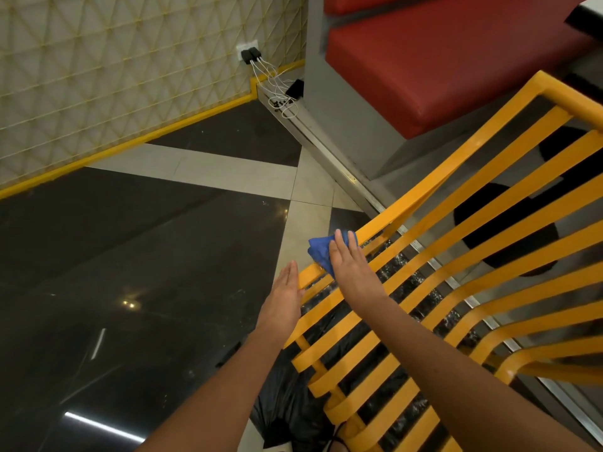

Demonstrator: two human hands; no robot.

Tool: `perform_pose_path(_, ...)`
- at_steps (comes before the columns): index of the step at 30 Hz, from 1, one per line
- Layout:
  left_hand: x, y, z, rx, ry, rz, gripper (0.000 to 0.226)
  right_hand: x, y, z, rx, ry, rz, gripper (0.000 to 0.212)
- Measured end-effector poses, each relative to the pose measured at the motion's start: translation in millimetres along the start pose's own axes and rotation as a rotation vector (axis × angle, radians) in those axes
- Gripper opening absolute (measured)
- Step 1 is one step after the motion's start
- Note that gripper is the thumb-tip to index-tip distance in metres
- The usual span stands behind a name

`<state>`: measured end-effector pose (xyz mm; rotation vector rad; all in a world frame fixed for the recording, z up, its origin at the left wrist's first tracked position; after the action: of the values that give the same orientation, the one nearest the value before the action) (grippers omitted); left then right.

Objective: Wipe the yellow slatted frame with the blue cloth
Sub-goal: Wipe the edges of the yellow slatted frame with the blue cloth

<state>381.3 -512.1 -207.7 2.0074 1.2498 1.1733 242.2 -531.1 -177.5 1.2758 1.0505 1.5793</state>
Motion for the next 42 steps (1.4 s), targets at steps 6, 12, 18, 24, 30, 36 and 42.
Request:
perform_pose_path(6, 0, 0, 1, 0.009, 0.003, -0.032, 0.061, -4, -5, -2, -0.102, -0.120, -0.029, 0.090)
perform_pose_path(12, 0, -1, 1, 0.019, -0.017, -0.036, 0.060, 4, -4, 1, -0.073, -0.029, 0.002, 0.092)
perform_pose_path(18, -1, -4, 1, 0.009, -0.005, -0.055, 0.060, 1, -8, -5, -0.105, 0.029, 0.049, 0.076)
perform_pose_path(24, -2, -2, 1, -0.005, -0.008, -0.046, 0.061, 5, -13, -1, -0.148, 0.105, 0.016, 0.073)
perform_pose_path(30, -1, -2, 1, -0.007, 0.003, -0.061, 0.060, -7, -4, -14, -0.096, -0.090, -0.015, 0.077)
perform_pose_path(36, -2, -2, 1, -0.004, -0.007, -0.036, 0.060, 15, -12, 8, -0.062, 0.051, 0.010, 0.075)
perform_pose_path(42, 1, -4, 1, -0.045, -0.036, -0.064, 0.061, 2, -9, -14, -0.149, -0.071, -0.025, 0.078)
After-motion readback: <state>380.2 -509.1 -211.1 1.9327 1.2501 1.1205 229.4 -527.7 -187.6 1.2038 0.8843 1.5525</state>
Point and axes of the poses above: each hand's wrist, its own x-axis away from the middle knuckle, its own y-axis out of the back of the hand, z = x × y, the point moved 3 cm from there along -x, towards the middle knuckle, and after that the axes turned 3 degrees about -x, right-handed, at the moved point
